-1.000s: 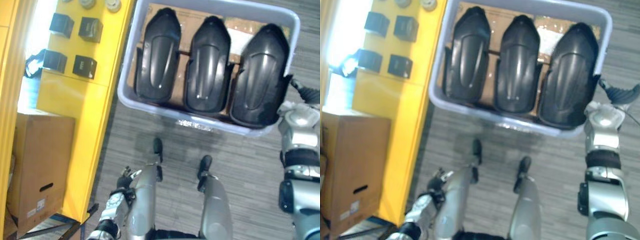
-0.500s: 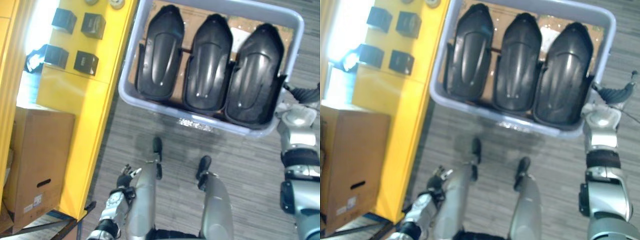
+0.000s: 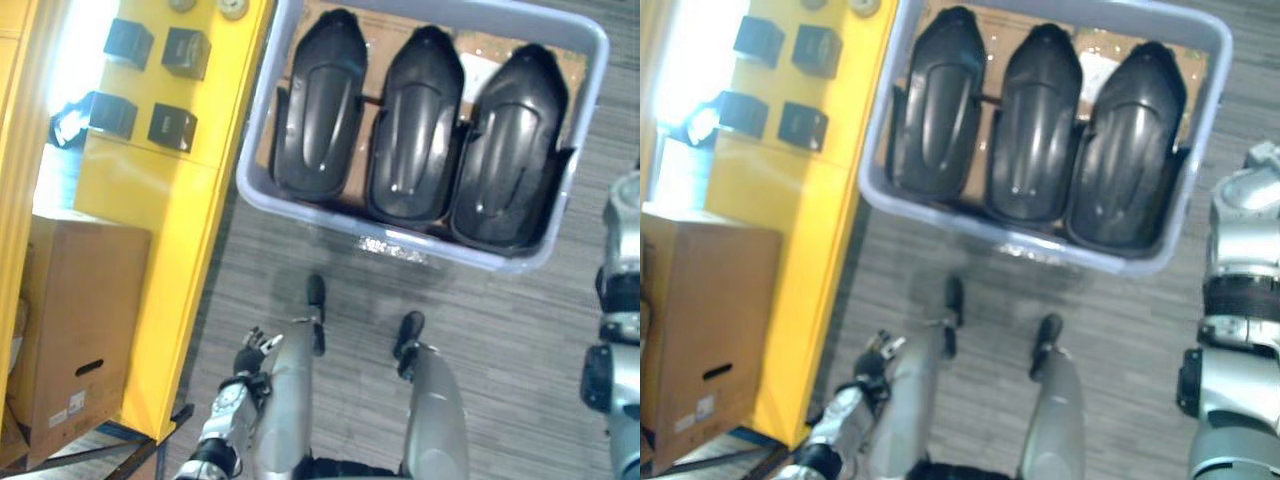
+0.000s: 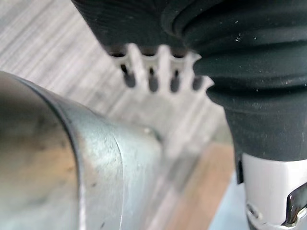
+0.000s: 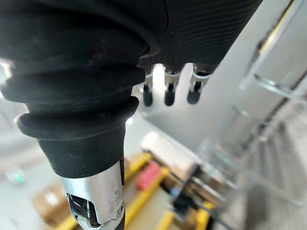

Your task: Walk over and take plastic housings, then place them on the shelf

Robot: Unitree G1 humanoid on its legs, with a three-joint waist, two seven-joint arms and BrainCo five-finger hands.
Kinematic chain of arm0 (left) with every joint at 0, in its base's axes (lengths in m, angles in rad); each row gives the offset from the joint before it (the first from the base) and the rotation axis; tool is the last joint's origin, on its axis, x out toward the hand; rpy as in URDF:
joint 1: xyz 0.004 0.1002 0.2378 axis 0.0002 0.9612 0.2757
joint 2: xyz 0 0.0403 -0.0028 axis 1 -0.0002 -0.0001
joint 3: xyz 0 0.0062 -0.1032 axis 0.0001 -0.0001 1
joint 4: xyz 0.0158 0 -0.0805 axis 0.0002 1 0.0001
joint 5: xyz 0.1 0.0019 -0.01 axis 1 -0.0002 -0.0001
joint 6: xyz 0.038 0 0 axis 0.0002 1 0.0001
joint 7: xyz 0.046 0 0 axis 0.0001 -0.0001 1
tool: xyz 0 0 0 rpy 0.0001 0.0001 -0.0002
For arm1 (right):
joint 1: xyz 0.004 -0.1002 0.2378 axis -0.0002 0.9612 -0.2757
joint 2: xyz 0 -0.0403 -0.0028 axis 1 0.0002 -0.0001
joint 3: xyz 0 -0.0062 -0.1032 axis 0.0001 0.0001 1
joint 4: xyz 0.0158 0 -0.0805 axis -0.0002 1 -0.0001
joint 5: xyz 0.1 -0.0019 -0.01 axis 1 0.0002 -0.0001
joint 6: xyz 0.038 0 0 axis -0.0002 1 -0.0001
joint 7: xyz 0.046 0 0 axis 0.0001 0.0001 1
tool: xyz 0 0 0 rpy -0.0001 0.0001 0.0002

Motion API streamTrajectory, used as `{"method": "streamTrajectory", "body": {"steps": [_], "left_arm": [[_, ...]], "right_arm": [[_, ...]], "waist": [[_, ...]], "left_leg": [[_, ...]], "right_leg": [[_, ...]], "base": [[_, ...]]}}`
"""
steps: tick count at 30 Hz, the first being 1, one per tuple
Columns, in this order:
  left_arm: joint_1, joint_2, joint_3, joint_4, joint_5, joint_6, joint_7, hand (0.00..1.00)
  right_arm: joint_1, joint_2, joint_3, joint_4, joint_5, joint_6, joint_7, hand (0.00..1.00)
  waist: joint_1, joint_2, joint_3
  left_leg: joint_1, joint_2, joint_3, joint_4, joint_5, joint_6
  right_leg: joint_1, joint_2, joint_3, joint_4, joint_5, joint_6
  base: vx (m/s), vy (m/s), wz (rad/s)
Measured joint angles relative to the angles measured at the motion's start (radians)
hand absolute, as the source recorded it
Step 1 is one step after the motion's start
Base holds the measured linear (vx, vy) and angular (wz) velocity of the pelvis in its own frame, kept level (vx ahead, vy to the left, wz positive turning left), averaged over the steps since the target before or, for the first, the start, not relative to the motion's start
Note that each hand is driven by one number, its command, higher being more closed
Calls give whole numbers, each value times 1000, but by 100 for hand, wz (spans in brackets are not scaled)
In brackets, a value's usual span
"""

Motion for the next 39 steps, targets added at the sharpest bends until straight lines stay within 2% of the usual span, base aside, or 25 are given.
{"method": "streamTrajectory", "body": {"steps": [7,9,12,16,20,26,31,33,36,39], "left_arm": [[0,1,-4,4,-22,8,-5,0],[0,9,-23,11,-28,8,-6,0],[1,10,-30,15,-30,8,-7,0],[0,15,-30,19,-35,8,-9,0],[0,15,-30,20,-35,7,-13,0],[0,13,-30,33,-36,7,-29,0],[0,10,-30,39,-35,12,-28,0],[1,11,-30,48,-33,13,-26,0],[1,12,-29,50,-28,12,-25,0],[1,13,-29,50,-26,13,-25,0]], "right_arm": [[1,10,78,43,55,3,212,0],[7,27,90,93,73,15,297,0],[17,44,117,138,99,46,382,0],[19,54,116,190,135,73,435,0],[19,54,116,214,141,80,456,0],[19,54,115,219,177,123,527,0],[58,56,117,219,178,163,672,0],[76,58,124,219,177,165,752,0],[80,58,156,219,168,165,831,0],[83,55,158,219,149,164,841,0]], "waist": [[5,0,0],[8,4,-2],[9,4,-2],[12,4,-3],[14,4,-3],[12,13,-8],[11,17,-11],[7,16,-11],[5,16,-11],[3,16,-11]], "left_leg": [[11,-3,0,-15,4,-2],[21,-6,0,-27,8,-2],[34,-11,3,-42,12,-3],[39,-14,-2,-58,19,-4],[39,-15,-1,-58,19,-4],[39,-16,-1,-58,19,-4],[45,-17,-1,-60,19,-4],[57,-18,0,-65,19,-4],[58,-19,0,-71,23,-2],[58,-19,0,-72,24,-2]], "right_leg": [[5,-2,-1,-3,0,0],[19,-5,-5,-8,0,0],[26,-9,-6,-14,0,1],[33,-10,-14,-25,1,2],[35,-10,-14,-27,1,2],[36,-10,-14,-28,1,2],[42,-10,-15,-28,2,3],[55,-10,-15,-32,2,4],[54,-10,-15,-33,2,4],[54,-10,-16,-34,3,6]], "base": [[10,-9,1],[55,-25,5],[52,-18,2],[51,-21,6],[51,-16,1],[15,-5,0],[0,0,0],[0,0,0],[0,0,0],[10,-4,0]]}}
